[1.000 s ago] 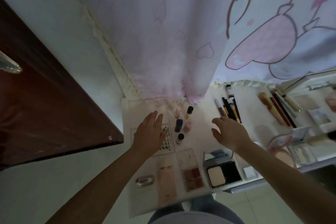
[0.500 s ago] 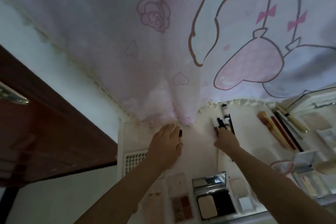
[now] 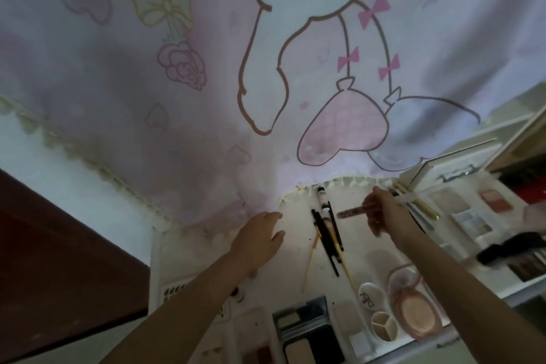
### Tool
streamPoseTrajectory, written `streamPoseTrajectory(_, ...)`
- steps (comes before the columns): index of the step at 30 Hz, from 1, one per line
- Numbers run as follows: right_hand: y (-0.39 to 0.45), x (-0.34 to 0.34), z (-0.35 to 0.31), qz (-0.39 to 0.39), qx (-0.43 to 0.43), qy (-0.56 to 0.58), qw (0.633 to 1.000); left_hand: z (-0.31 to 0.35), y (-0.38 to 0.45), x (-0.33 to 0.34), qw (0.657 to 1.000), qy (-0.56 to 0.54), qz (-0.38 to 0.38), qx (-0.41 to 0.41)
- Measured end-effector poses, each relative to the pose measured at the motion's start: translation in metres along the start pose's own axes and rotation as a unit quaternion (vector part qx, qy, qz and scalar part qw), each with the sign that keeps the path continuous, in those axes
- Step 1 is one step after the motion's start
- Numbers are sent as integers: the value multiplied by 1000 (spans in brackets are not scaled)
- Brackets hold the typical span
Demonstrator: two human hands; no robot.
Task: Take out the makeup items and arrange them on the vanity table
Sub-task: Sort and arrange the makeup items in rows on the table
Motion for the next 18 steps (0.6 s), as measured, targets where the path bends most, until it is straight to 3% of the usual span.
streamPoseTrajectory(5,-18,-17,-36,-2,-109,-107,988,36,18,1,999,-9,-11,51)
streamPoseTrajectory(10,-36,-1,-56,-68,-101,-36,992,90,27,-13,992,14,18,125)
streamPoseTrajectory(14,-46,-3,-69,-30,-113,-21,993,126,18,-27,971,53,92,212)
streamPoseTrajectory(18,-49,-4,-75,-23,-89,22,996,139,15,-27,962,100,103,232)
Point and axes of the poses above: each hand's wrist, its own y-axis towards the middle knuckle, its own x-axis out of the palm, z = x × y, the point moved 10 cm from there along y, towards the middle knuckle, and after that the axes turned 9 degrees about -y, right-handed, at the moved point
